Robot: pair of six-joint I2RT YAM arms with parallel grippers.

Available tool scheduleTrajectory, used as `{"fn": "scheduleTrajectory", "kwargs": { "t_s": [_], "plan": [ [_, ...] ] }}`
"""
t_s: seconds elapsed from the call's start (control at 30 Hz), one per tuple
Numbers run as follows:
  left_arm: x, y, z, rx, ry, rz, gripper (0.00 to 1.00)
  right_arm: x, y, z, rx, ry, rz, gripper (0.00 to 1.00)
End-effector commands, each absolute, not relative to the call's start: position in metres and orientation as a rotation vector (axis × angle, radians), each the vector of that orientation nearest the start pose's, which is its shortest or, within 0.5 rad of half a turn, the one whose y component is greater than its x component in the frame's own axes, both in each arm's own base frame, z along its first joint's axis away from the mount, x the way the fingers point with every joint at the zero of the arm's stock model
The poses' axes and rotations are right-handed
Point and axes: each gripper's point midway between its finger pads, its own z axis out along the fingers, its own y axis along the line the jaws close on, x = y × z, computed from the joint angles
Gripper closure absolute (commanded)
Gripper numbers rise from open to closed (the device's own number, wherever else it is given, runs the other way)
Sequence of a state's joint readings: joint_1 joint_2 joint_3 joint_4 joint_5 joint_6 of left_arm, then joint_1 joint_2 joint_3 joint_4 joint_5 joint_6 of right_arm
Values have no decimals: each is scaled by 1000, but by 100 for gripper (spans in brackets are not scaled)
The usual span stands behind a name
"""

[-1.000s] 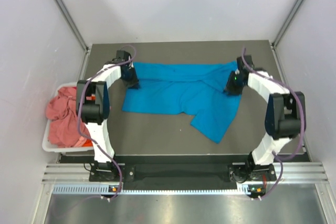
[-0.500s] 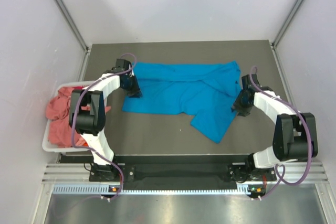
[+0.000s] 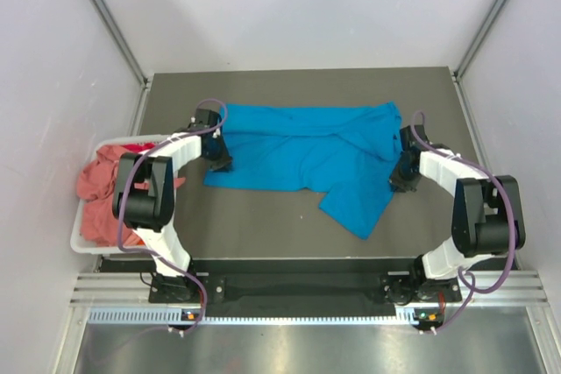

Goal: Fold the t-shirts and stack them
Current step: Fold the tshirt

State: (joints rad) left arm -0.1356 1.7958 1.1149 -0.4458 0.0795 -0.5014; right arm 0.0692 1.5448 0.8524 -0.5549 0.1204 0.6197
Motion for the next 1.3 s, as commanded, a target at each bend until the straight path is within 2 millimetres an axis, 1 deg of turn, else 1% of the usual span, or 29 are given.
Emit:
{"fn": "scheduleTrajectory", "kwargs": {
  "t_s": [0.0,0.13,0.23,0.37,0.47,0.5,0.57,0.6,0.63,0.67,0.7,0.73,0.77,0.8,0.83,0.87,0.9,0.93,0.97,1.0,1.03,1.07,1.1,1.13,1.17,1.2,1.23,1.27],
  "plan": [
    [372,-66,22,-523,2644,-153,77,290,0,15,769,2673,-164,100],
    [364,-56,15,-543,2658,-73,77,283,-19,21,753,2663,-299,100],
    [355,-52,8,-572,2670,-34,78,279,-28,24,751,2655,-342,100],
    [351,-51,7,-584,2654,-5,78,276,-28,22,737,2668,-342,100],
    [347,-54,12,-569,2651,18,78,277,-30,23,715,2675,-356,100],
    [344,-56,13,-558,2657,26,78,280,-29,25,705,2676,-347,100],
    [347,-57,25,-546,2632,24,78,280,-26,28,673,2701,-328,93],
    [345,-58,30,-533,2631,31,78,287,-23,37,651,2686,-299,90],
    [354,-59,49,-525,2585,14,77,287,-22,41,621,2695,-286,84],
    [357,-60,59,-516,2565,7,76,289,-22,47,608,2684,-278,81],
    [359,-60,69,-495,2556,1,75,296,-21,61,590,2650,-251,77],
    [373,-64,95,-478,2495,-41,75,300,-20,68,567,2635,-242,72],
    [377,-75,108,-438,2482,-121,75,302,-21,75,534,2626,-237,66],
    [381,-79,121,-389,2458,-153,74,311,-20,90,513,2585,-218,65],
    [388,-84,142,-364,2408,-204,73,317,-15,96,479,2574,-177,64],
    [389,-95,151,-311,2398,-271,73,332,-11,109,408,2528,-133,63],
    [391,-101,160,-282,2379,-323,72,342,-6,114,371,2507,-91,62],
    [392,-111,167,-247,2365,-387,71,353,9,118,305,2493,13,62],
    [395,-117,171,-235,2349,-432,71,375,17,129,226,2416,72,62],
    [393,-128,174,-213,2353,-507,71,387,24,125,185,2399,117,62],
    [393,-132,172,-214,2356,-537,71,404,39,131,117,2342,217,61],
    [394,-136,174,-212,2346,-572,71,417,45,136,77,2319,257,60],
    [394,-139,173,-207,2347,-593,71,426,52,121,42,2353,296,60],
    [391,-143,170,-198,2357,-620,71,433,65,119,-26,2353,370,58],
    [391,-144,169,-196,2357,-624,71,450,71,132,-68,2319,395,57],
    [390,-144,166,-194,2363,-623,71,456,76,115,-97,2357,420,56],
    [390,-144,166,-189,2365,-625,71,462,80,113,-148,2357,420,54],
    [389,-143,165,-179,2367,-618,71,474,82,120,-175,2340,428,54]
  ]
}}
